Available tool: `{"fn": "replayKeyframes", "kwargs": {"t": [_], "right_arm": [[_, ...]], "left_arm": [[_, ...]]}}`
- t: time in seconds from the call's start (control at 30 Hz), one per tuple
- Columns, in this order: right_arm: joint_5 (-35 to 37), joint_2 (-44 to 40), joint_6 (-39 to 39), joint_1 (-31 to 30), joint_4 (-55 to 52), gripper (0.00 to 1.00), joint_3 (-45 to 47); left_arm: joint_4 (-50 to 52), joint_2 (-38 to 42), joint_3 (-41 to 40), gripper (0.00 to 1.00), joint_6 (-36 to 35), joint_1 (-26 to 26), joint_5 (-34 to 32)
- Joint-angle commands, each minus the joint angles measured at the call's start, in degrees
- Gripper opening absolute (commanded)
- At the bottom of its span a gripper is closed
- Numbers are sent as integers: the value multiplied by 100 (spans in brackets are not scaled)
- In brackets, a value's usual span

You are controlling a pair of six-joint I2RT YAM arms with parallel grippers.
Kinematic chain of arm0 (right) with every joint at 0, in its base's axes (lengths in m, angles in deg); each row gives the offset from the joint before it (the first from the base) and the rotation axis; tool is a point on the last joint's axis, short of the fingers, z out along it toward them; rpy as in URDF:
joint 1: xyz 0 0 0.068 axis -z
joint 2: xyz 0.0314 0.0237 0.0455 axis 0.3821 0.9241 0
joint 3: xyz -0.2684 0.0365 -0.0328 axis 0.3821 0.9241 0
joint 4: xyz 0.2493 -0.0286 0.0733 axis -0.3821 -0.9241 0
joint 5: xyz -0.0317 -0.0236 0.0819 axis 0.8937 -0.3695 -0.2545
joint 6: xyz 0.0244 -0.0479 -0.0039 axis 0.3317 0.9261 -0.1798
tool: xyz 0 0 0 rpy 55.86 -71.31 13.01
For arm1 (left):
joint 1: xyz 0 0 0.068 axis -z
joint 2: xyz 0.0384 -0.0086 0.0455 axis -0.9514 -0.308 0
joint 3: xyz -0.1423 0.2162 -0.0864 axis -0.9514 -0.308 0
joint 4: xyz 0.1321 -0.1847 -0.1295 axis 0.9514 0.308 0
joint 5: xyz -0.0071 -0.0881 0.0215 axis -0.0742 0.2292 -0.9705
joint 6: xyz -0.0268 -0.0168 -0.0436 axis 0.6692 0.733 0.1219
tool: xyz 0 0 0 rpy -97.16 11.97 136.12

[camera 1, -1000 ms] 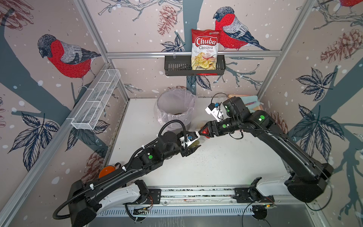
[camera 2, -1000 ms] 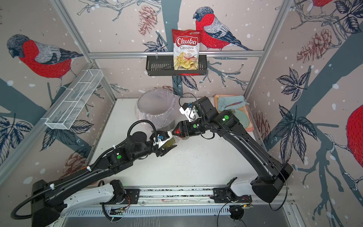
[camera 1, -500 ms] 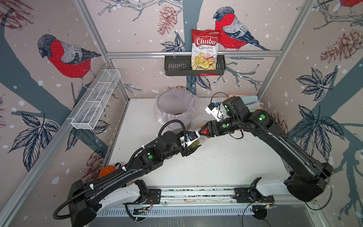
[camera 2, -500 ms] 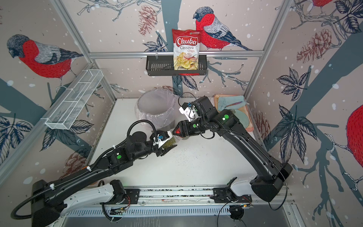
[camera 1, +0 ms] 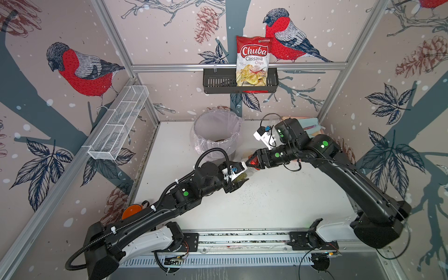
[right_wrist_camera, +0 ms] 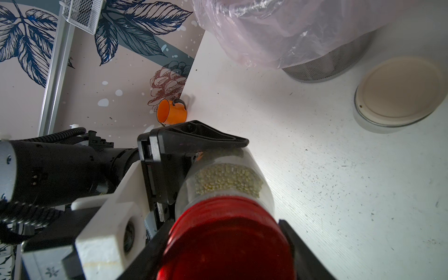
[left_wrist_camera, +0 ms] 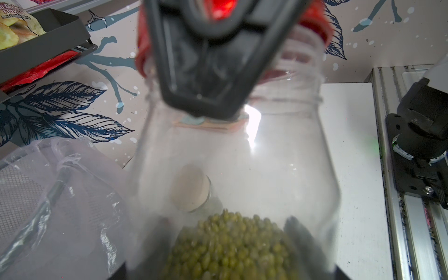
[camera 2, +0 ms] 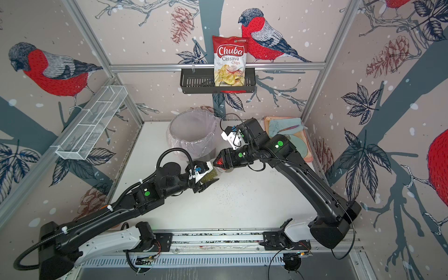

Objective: Empty moldy mung beans from jars
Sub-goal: Open the lid of the jar.

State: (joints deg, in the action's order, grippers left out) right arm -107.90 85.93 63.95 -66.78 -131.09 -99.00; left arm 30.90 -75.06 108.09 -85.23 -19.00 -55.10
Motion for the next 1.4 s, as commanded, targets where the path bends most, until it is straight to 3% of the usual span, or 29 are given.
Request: {"fn": "replayKeyframes", "kwargs": {"t": [0.0, 0.43, 0.63, 0.83, 1.37], "right_arm": [[-22, -76, -46, 7, 323, 63, 115], [-151, -275, -315, -2, 1026, 71, 544], [-141, -282, -307, -2, 985, 74, 556], [-136, -256, -281, -1, 901, 69, 455], [3, -293, -263, 10, 707, 75, 322]], "left_arm": [[-335, 26, 14, 58, 56, 6, 54], [-310, 77, 22, 58, 74, -4, 51], [-308, 95, 16, 58, 74, -4, 50], [-317, 111, 5, 58, 74, 5, 51], [-333, 103, -13, 58, 66, 0, 25]]}}
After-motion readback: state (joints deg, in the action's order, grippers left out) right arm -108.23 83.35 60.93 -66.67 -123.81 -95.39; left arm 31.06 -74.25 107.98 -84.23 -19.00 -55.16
